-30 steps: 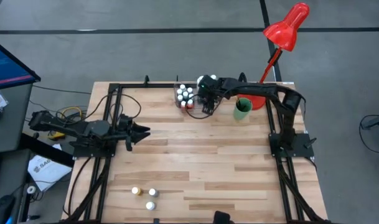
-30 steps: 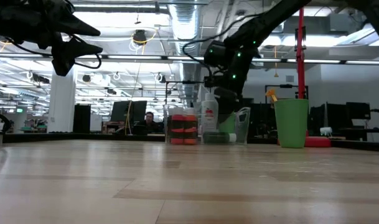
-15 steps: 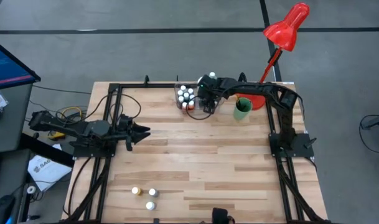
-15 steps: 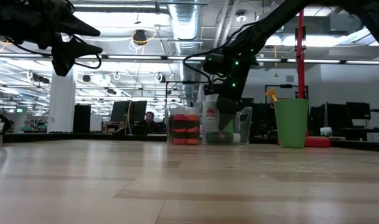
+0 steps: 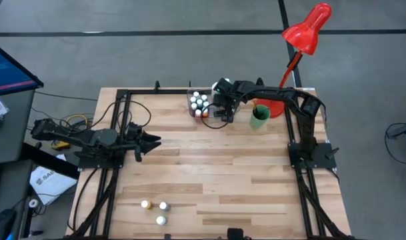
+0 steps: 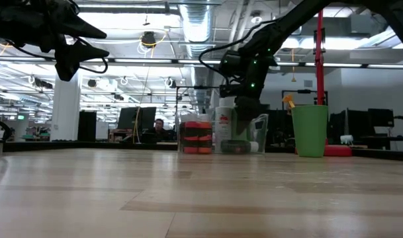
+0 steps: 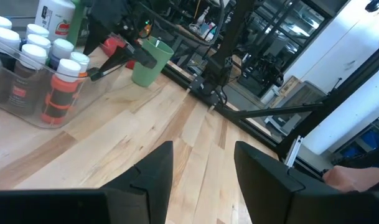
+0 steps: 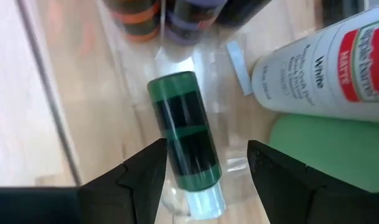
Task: Pick & Place Paint Supplies
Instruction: Adjust the paint bottles in the transparent bin
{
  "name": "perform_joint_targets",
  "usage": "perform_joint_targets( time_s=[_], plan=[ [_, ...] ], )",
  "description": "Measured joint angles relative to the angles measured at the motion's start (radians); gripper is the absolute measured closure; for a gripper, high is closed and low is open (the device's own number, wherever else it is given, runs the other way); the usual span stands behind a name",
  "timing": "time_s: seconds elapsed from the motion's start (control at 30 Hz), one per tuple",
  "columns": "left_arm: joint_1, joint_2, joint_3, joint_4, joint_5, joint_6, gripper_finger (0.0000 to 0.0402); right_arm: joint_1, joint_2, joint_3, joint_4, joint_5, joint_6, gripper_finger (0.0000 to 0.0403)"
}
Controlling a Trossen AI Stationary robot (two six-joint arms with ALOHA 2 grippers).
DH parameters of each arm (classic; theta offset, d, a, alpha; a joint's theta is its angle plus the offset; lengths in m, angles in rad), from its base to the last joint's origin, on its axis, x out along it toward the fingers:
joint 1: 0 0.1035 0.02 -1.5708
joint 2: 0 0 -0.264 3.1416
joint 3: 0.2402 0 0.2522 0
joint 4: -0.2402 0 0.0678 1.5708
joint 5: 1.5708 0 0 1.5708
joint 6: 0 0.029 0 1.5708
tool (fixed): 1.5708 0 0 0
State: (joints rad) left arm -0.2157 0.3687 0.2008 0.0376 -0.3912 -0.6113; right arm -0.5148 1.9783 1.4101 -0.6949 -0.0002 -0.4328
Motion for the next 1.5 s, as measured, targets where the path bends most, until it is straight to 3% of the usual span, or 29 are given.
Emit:
perform_joint_targets(
  time_s=[0.97,1.13,1.5],
  plan=[
    [0.0,0.0,0.0,-0.003,0.0,0.0,0.0243,-0.016,0.008,0.002,-0.041,-0.03,-0.173,0.0192],
    [0.0,0.0,-0.001,-0.003,0.0,0.0,0.0243,-0.017,0.037,-0.002,-0.059,-0.083,-0.167,0.0193],
    [0.0,0.0,-0.001,-0.003,0.0,0.0,0.0243,-0.014,0.037,-0.008,-0.059,-0.063,-0.18,0.0206]
  ],
)
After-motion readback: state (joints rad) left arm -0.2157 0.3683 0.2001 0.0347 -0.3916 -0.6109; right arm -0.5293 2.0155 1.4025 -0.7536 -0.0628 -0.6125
